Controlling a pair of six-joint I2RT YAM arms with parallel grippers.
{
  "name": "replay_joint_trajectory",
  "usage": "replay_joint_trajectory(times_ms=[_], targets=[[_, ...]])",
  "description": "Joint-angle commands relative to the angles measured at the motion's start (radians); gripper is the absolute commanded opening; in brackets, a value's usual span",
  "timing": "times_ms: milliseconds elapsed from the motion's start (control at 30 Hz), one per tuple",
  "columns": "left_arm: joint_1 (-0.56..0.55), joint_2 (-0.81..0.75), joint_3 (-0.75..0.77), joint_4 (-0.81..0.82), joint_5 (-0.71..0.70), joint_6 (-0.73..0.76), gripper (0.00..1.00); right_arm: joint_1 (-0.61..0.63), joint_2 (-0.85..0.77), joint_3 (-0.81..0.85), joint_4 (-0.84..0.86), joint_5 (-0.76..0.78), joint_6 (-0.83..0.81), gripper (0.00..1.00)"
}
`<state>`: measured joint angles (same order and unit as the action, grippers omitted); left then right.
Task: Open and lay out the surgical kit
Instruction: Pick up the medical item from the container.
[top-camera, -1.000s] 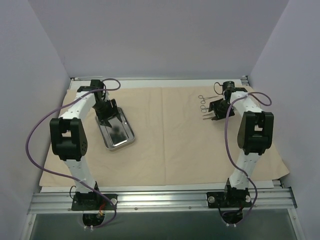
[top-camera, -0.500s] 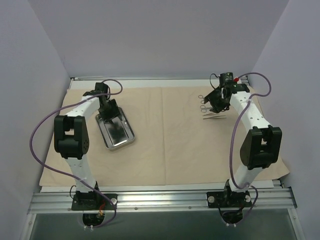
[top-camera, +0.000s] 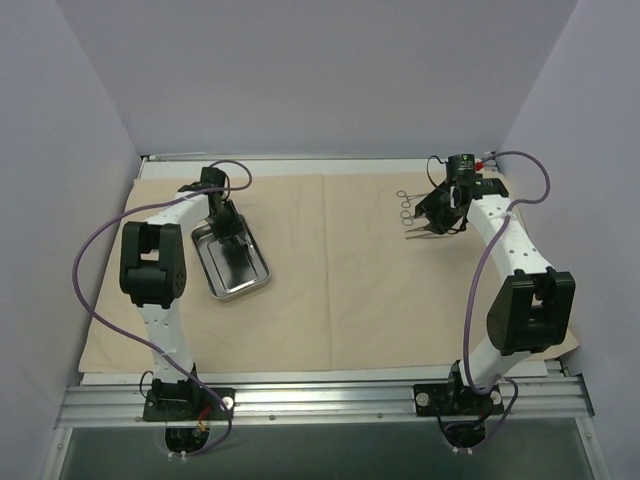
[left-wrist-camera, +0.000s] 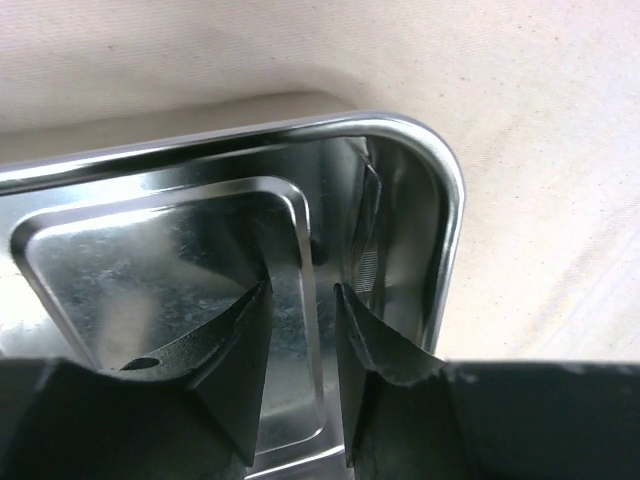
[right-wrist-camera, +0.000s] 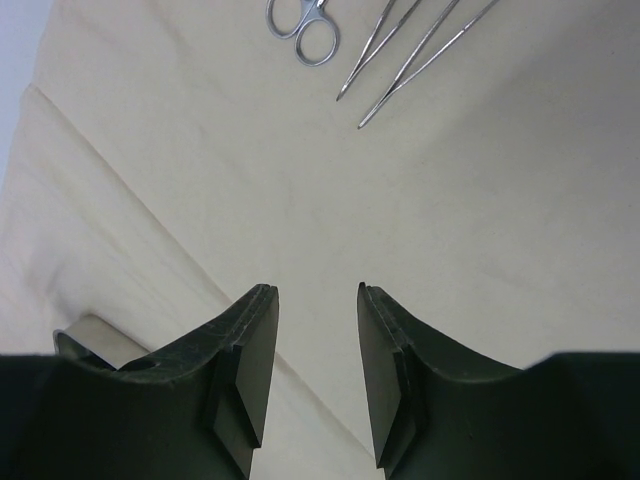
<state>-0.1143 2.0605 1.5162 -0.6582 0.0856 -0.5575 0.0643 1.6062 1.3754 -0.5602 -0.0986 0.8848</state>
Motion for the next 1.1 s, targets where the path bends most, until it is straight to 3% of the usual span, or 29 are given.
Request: replay_joint_trajectory(times_ms=[0, 233, 433, 767, 900, 1033, 1067], targets=[[-0.018, 0.003, 0.036, 0.029, -0.018, -0.015, 0.39, -0.006, -0.035, -0.019, -0.003, -0.009, -0.017, 0.38], [-0.019, 0.038, 0.068, 0.014, -0.020, -0.005, 0.50, 0.002, -0.040, -0.039, 0.013, -0.013, -0.007, 0.37], [-0.021, 0.073, 0.097, 0.014, -0.020, 0.005, 0.50, 0.003, -0.035, -0.047, 0.019, -0.021, -0.001, 0.35], [-0.035, 0.194, 0.220, -0.219, -0.155, 0.064, 0.50, 0.014, -0.026, -0.039, 0.034, -0.027, 0.011, 0.33], [-0.035, 0.178, 0.200, -0.228, -0.193, 0.090, 0.44, 0.019, -0.025, -0.050, 0.048, -0.033, 0.019, 0.33], [-0.035, 0.133, 0.190, -0.251, -0.240, 0.108, 0.22, 0.022, -0.022, -0.044, 0.049, -0.035, 0.016, 0.32], [-0.033, 0.115, 0.179, -0.241, -0.242, 0.111, 0.22, 0.022, -0.022, -0.041, 0.049, -0.035, 0.014, 0.32]])
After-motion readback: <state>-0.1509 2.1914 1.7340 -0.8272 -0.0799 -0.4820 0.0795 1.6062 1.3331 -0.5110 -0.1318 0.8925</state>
